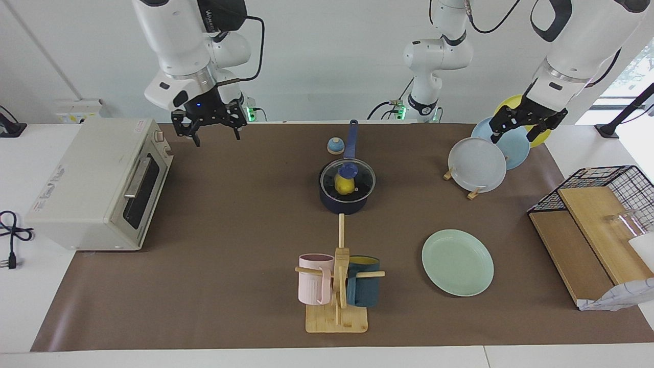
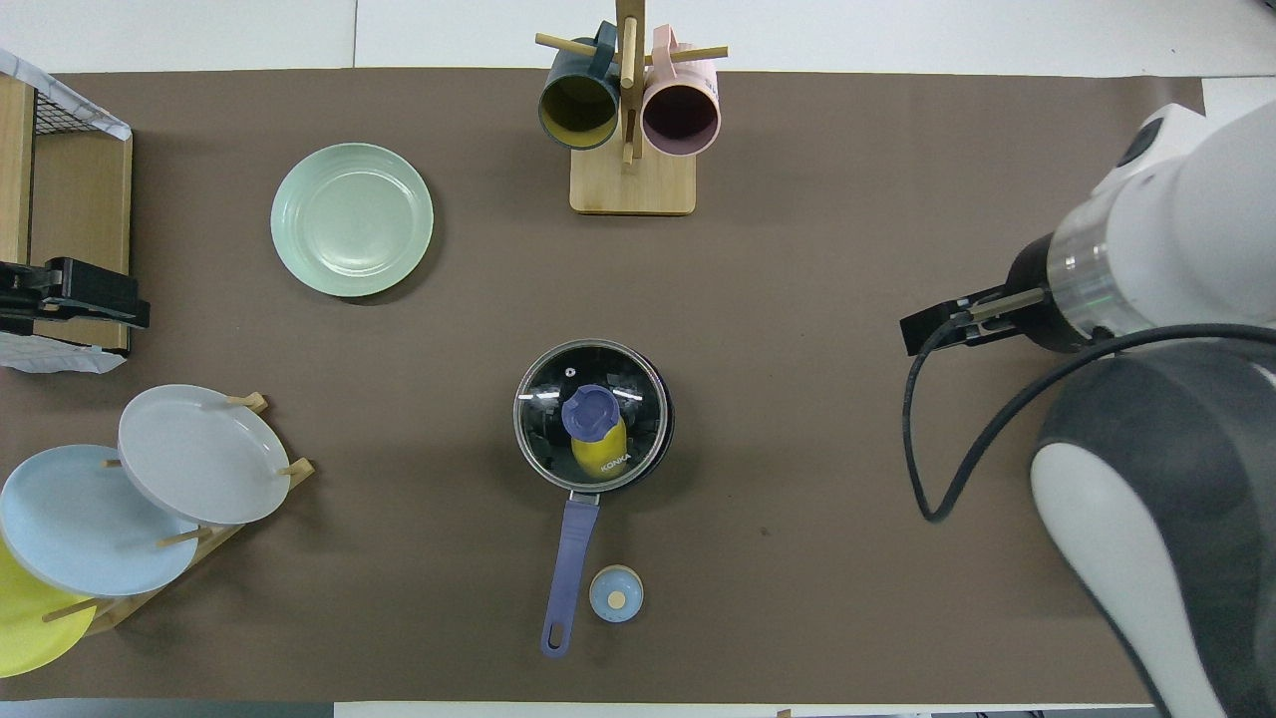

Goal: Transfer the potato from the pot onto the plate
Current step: 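Lower the right gripper over the pot and grasp the glass lid knob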

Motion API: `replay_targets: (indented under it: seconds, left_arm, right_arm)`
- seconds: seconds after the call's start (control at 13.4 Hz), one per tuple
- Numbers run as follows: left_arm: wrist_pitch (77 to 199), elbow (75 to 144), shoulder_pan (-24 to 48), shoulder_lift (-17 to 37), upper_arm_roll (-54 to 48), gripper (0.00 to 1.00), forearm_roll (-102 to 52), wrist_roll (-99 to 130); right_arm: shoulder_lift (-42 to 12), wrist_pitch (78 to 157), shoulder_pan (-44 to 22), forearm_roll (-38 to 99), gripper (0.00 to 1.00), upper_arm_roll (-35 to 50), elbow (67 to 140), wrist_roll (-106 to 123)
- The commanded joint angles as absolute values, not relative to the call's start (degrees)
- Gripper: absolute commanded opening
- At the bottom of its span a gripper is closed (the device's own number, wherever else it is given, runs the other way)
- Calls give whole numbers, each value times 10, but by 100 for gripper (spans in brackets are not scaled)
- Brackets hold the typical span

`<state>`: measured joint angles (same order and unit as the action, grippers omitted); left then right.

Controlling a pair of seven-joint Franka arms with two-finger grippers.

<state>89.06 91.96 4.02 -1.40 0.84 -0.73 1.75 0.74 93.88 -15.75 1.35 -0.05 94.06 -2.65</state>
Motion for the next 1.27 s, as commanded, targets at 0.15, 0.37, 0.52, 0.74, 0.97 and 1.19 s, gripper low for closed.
replay_targets:
  seconds: [0.15, 0.37, 0.52, 0.74, 0.97, 1.19]
  left_arm:
    - [889, 927, 38, -25, 9, 100, -12, 22]
    - [889, 927, 38, -25, 9, 100, -12, 22]
    - [889, 927, 38, -25, 9, 100, -12, 22]
    - [889, 927, 38, -25, 9, 100, -12, 22]
    - [889, 927, 38, -25, 9, 100, -12, 22]
    - [889, 927, 38, -25, 9, 100, -12, 22]
  right_arm:
    - [-82, 947, -249, 40, 100, -1, 850, -170]
    - [-153, 956, -300, 37, 100, -1, 794, -250]
    - [-189, 954, -336, 32, 100, 0, 747, -306]
    - [-191, 1012, -369, 38, 100, 1, 762, -362]
    - [-209, 1069, -423, 28, 100, 1, 786, -414]
    - [-254, 1118, -463, -1, 100, 1, 799, -434]
